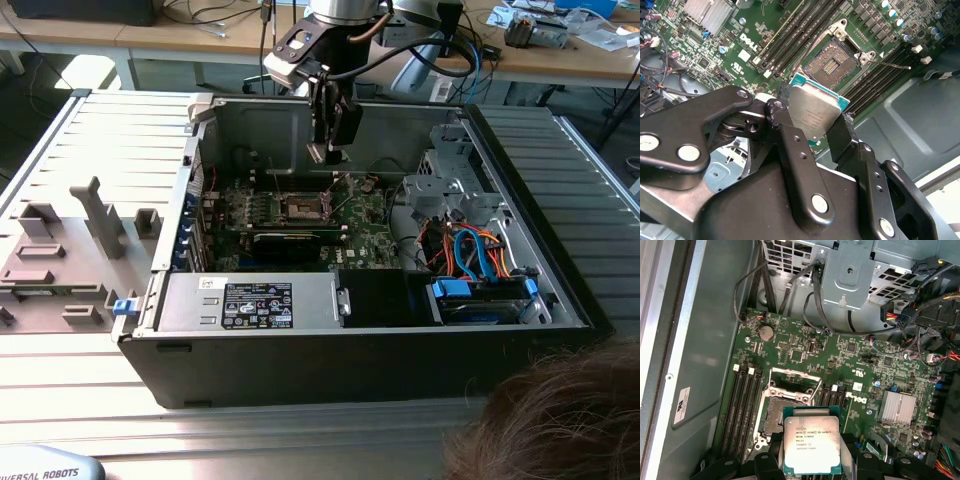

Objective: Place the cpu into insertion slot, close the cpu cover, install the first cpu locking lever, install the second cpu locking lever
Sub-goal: 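Place the cpu into insertion slot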

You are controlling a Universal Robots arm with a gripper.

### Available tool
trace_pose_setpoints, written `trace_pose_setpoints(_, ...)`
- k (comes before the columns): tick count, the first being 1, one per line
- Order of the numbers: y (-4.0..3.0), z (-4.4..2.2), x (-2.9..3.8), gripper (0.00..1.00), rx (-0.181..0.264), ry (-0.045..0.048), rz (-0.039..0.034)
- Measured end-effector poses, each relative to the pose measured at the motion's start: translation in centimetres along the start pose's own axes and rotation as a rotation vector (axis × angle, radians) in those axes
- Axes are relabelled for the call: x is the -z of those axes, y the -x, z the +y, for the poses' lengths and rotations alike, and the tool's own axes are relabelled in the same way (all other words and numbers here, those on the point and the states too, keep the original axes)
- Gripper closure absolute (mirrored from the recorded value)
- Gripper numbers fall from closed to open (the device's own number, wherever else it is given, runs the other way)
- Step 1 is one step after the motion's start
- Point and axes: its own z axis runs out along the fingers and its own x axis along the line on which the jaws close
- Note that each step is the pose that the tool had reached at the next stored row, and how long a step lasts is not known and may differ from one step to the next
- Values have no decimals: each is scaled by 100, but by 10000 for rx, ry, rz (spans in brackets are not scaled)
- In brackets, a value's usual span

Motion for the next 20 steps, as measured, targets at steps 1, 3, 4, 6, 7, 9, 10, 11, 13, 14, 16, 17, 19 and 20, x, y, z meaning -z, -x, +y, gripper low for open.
trace_pose_setpoints(1,0,0,0,46,-4,0,-1)
trace_pose_setpoints(3,0,0,-1,46,-25,-2,-4)
trace_pose_setpoints(4,0,0,-1,46,-34,-3,-6)
trace_pose_setpoints(6,0,0,-1,46,-59,-6,-10)
trace_pose_setpoints(7,0,0,-1,46,-68,-8,-12)
trace_pose_setpoints(9,0,0,-1,46,-85,-10,-14)
trace_pose_setpoints(10,0,0,-1,46,-93,-10,-15)
trace_pose_setpoints(11,0,0,-1,46,-106,-11,-16)
trace_pose_setpoints(13,0,0,-1,46,-122,-13,-18)
trace_pose_setpoints(14,0,0,-1,46,-130,-14,-18)
trace_pose_setpoints(16,0,0,-1,46,-145,-15,-19)
trace_pose_setpoints(17,0,0,-1,46,-152,-16,-19)
trace_pose_setpoints(19,0,0,-2,46,-165,-17,-20)
trace_pose_setpoints(20,0,0,-2,46,-176,-18,-20)
